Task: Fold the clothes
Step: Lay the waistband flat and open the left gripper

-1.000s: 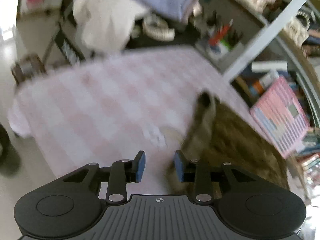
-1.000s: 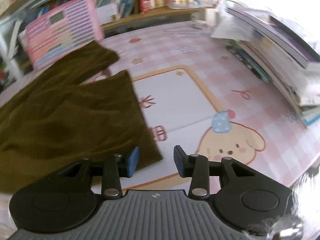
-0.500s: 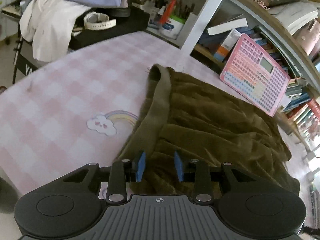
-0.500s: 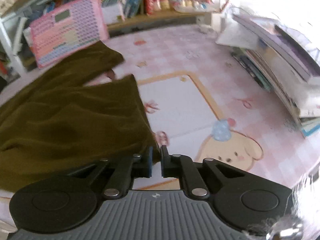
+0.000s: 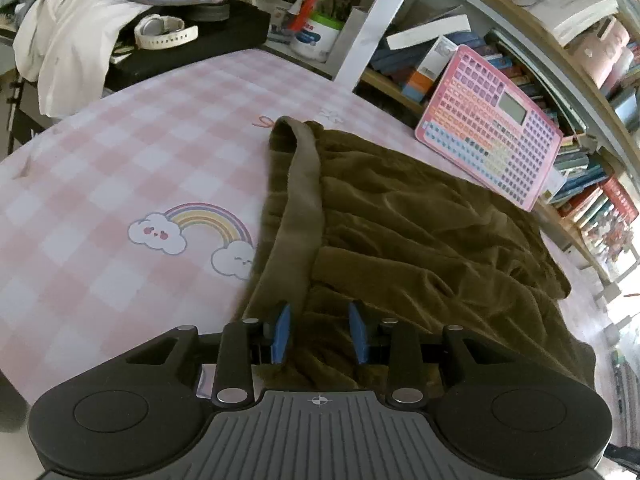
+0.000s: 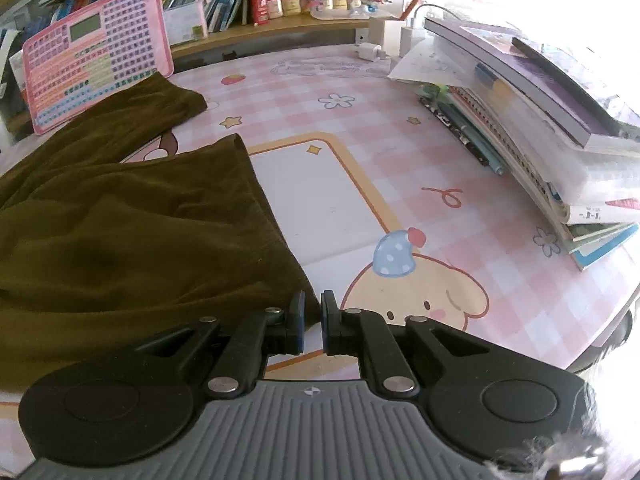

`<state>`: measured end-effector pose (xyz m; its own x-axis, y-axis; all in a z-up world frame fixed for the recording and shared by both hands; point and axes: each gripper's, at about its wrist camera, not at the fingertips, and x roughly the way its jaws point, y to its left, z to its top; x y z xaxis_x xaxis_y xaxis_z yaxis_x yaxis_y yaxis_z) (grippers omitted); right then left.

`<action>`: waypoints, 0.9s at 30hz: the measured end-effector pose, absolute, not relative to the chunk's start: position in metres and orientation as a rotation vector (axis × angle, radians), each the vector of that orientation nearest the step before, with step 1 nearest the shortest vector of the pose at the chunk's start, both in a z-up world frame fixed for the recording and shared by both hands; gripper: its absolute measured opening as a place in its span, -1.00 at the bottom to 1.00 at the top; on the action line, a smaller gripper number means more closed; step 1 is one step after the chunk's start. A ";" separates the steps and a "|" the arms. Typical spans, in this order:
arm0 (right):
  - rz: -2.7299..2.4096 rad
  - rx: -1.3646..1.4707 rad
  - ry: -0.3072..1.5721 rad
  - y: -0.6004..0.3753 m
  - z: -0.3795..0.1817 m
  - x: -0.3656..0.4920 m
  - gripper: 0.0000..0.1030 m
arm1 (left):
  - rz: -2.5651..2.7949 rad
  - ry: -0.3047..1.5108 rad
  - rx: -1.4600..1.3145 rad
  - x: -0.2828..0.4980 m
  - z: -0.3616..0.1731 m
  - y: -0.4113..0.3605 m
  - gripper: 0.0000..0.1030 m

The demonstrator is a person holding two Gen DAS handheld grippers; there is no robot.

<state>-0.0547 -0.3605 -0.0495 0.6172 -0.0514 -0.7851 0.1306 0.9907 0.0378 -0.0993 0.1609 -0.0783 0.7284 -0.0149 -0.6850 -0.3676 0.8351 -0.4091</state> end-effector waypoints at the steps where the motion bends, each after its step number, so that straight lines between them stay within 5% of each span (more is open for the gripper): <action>1: -0.104 0.096 0.897 -0.360 -0.050 -0.055 -0.85 | 0.209 0.733 -0.563 -0.099 -0.079 0.163 -0.36; 27: -0.076 0.141 0.794 -0.337 -0.024 -0.081 -0.54 | 0.175 0.696 -0.434 -0.122 -0.037 0.143 -0.36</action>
